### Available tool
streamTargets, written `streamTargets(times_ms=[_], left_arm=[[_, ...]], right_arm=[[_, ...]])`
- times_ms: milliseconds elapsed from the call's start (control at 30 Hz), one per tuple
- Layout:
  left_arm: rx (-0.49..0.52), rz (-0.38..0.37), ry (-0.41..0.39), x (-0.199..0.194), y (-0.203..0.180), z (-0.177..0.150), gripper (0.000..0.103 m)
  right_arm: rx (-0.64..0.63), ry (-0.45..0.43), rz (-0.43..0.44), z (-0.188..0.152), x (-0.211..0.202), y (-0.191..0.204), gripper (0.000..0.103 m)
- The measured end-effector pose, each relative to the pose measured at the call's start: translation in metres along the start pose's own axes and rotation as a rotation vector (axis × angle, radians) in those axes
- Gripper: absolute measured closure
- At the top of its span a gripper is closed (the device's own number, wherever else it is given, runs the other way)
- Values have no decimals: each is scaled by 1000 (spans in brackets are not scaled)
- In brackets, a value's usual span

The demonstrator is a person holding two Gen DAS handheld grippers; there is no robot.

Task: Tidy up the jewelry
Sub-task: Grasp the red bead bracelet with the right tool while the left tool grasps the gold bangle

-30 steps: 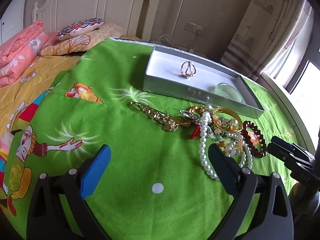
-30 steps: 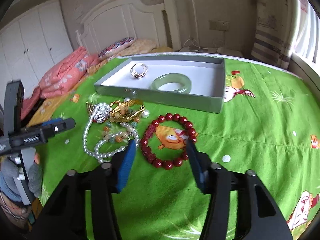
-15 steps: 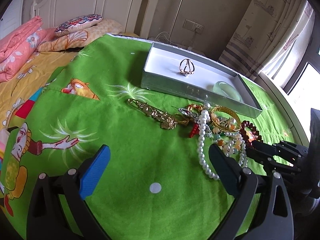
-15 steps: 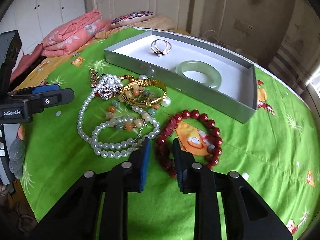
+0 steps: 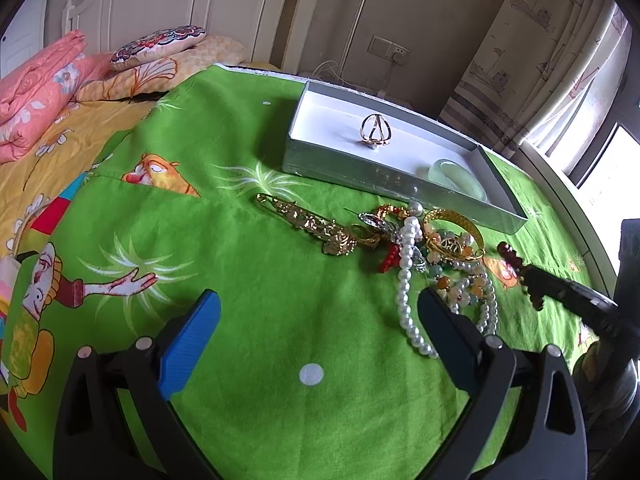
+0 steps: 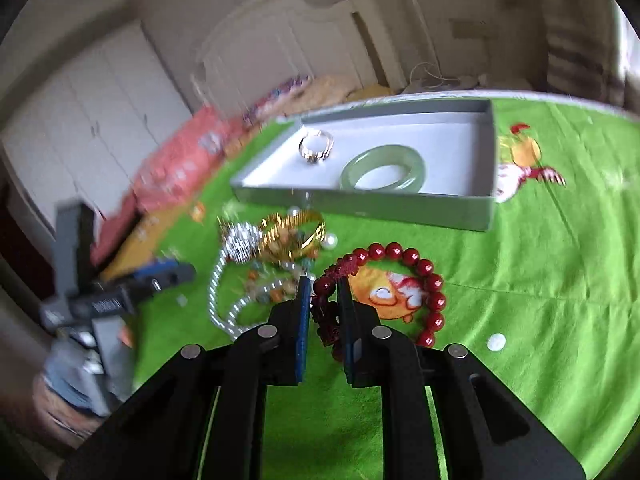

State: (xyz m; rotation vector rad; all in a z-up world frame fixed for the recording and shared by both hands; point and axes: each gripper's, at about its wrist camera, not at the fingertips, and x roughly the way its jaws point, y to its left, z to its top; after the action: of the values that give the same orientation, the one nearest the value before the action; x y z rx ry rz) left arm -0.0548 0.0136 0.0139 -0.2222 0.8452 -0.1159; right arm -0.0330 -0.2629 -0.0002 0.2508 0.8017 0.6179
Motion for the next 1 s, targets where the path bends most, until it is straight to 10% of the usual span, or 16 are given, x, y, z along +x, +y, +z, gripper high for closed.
streamTargets(times_ms=[333,533,1000], left_arm=[[254,41,-43,-11,-71,10,12],[494,31,-10,16,-140,14,46],[600,97,74,72,-164,16,78]], right_arm=[[99,-95,98,3,-24,-20,88],[101,-114,80,2,-29,-21,88],[74,-115,63,0,-28,-17,88]])
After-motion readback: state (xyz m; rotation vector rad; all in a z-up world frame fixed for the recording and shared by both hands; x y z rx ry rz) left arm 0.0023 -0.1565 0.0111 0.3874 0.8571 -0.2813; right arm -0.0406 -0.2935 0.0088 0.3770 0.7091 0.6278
